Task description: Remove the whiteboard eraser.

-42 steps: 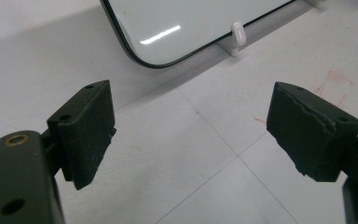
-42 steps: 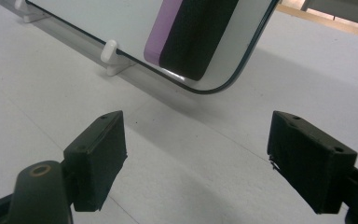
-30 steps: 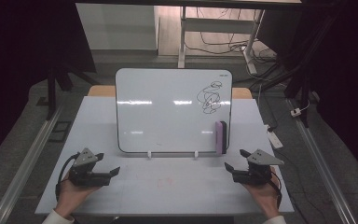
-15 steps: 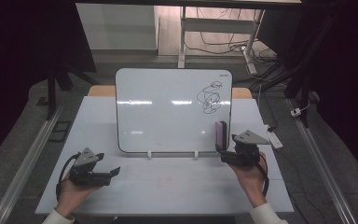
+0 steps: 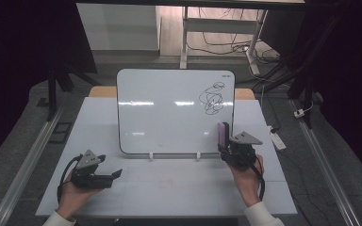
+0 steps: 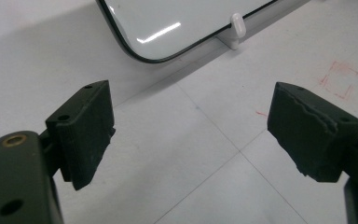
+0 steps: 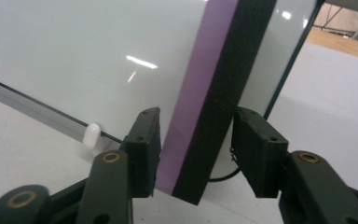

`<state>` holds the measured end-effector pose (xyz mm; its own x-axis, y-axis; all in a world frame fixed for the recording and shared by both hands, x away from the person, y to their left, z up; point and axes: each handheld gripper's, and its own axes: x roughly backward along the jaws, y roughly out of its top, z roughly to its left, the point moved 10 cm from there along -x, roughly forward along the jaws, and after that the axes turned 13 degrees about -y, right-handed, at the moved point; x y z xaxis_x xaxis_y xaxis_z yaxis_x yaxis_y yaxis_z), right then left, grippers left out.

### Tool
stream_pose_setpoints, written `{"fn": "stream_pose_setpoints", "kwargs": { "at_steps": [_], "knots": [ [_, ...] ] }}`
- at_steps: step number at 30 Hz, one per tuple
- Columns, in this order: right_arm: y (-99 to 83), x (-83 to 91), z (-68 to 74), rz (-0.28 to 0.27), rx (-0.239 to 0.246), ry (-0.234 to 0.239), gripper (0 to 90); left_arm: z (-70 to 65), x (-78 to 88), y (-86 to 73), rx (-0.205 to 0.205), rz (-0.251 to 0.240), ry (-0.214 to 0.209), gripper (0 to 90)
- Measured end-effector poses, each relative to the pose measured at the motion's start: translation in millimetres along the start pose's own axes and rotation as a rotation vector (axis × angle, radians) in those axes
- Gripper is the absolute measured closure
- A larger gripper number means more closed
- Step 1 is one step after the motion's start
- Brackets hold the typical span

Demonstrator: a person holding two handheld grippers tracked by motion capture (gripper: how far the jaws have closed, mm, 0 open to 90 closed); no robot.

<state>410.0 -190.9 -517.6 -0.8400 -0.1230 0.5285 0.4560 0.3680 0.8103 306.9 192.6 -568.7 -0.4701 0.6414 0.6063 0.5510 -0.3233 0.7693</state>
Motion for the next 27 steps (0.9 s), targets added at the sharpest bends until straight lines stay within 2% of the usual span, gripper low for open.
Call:
{"fn": "stream_pose_setpoints", "kwargs": {
  "at_steps": [2, 7, 10, 15, 19, 22, 26, 27],
  "knots": [
    [-1.7, -1.3, 0.5, 0.005, -0.010, 0.008, 53.8, -0.8, -0.4, 0.2, -0.007, 0.003, 0.001, 15.6],
    [-1.0, -1.5, 0.5, 0.003, -0.020, -0.010, 59.5, 0.1, -0.6, -0.1, -0.004, 0.003, 0.003, 15.6],
    [-1.1, -1.1, -0.6, 0.001, -0.048, -0.001, 61.8, 0.1, -0.1, -0.3, -0.006, 0.002, 0.006, 15.6],
    [-0.7, 0.3, -1.9, -0.002, -0.044, -0.004, 63.4, -1.2, -0.4, -0.6, -0.011, 0.005, 0.008, 15.6],
    [10.3, 11.8, -5.5, -0.058, -0.048, -0.010, 64.0, -0.2, -0.5, -0.9, -0.009, 0.006, 0.011, 15.6],
    [19.0, 23.0, -5.5, -0.091, -0.054, 0.008, 64.2, -0.2, -0.4, -0.7, -0.005, 0.003, 0.011, 15.6],
    [21.1, 29.4, -4.7, -0.107, -0.047, 0.019, 64.2, -1.4, 0.0, -0.2, -0.005, 0.000, 0.011, 15.6],
    [20.2, 31.1, -3.7, -0.112, -0.052, 0.036, 64.2, -1.7, 0.0, 0.0, -0.005, -0.001, 0.011, 15.6]
  ]
}}
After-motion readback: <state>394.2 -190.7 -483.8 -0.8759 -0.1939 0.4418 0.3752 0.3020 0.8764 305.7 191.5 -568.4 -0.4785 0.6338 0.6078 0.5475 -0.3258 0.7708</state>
